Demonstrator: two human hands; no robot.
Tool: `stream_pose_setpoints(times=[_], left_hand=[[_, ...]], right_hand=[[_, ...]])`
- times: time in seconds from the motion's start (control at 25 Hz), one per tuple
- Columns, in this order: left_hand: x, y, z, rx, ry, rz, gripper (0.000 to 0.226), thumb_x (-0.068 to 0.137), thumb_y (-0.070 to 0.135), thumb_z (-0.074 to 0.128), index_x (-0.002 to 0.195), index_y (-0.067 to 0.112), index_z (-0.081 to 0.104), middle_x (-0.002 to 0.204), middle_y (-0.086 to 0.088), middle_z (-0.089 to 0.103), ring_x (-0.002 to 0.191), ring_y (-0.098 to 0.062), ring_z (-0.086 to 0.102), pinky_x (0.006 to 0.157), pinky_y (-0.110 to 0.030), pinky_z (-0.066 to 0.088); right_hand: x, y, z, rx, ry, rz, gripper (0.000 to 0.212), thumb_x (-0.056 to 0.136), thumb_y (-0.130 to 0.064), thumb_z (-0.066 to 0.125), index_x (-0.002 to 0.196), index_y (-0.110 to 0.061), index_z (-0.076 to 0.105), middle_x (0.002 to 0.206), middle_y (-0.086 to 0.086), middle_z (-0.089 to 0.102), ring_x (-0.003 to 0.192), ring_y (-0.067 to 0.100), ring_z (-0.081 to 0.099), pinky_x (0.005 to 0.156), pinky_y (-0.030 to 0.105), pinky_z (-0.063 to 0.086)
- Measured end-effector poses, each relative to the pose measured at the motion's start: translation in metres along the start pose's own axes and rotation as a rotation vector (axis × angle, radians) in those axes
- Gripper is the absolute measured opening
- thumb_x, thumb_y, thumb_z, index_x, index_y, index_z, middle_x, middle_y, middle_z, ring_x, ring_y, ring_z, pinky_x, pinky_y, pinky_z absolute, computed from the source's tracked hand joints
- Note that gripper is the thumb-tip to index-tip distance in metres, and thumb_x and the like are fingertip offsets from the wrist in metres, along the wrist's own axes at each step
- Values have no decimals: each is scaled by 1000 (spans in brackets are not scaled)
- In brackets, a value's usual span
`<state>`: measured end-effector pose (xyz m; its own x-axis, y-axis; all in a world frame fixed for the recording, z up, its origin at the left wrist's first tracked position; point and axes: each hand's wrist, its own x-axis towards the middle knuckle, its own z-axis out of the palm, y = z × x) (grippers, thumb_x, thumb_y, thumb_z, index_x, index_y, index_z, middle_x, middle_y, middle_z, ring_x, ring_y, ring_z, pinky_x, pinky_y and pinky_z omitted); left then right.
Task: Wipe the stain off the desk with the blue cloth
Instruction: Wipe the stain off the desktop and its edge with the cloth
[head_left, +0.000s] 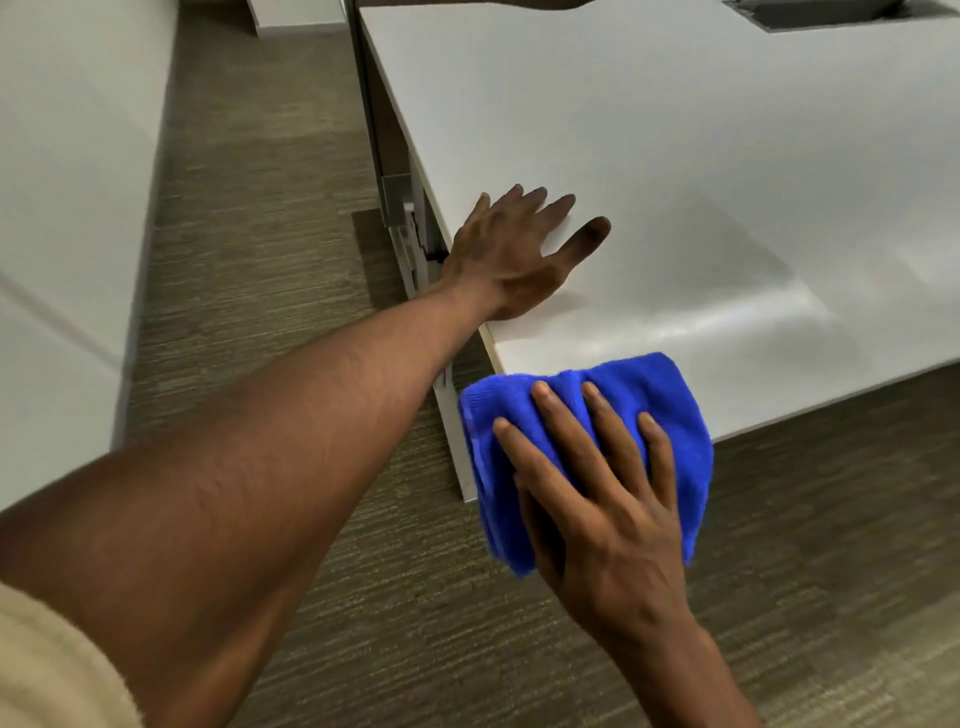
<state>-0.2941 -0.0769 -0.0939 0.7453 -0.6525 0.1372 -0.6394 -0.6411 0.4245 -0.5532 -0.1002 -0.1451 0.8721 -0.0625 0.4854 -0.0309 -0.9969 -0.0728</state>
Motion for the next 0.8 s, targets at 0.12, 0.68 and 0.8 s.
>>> stream_pose_setpoints(times=[0.12,0.68,0.8], left_hand=[[2,-4,2,-6,-8,8,85,90,83,13,158,36,33,167,3,30,157,-16,16,128,-43,3],[1,-2,-1,21,-37,2,99,80,87,5,161,35,25,170,3,23,158,-16,10,129,-43,1],[-1,0,-4,24,-62,-7,91,86,83,11,162,35,23,171,4,20,159,-15,8,129,-43,1]], right_hand=[[-8,19,-1,60,65,98,47,108,-54,41,150,-37,53,162,-3,46,154,25,36,124,58,22],[95,71,-26,3,-512,406,70,96,-77,7,161,-54,-5,172,-22,-11,161,19,-15,129,55,-8],[72,83,-37,71,-565,200,69,91,-85,6,155,-64,-11,169,-29,-16,159,10,-21,130,49,-10]])
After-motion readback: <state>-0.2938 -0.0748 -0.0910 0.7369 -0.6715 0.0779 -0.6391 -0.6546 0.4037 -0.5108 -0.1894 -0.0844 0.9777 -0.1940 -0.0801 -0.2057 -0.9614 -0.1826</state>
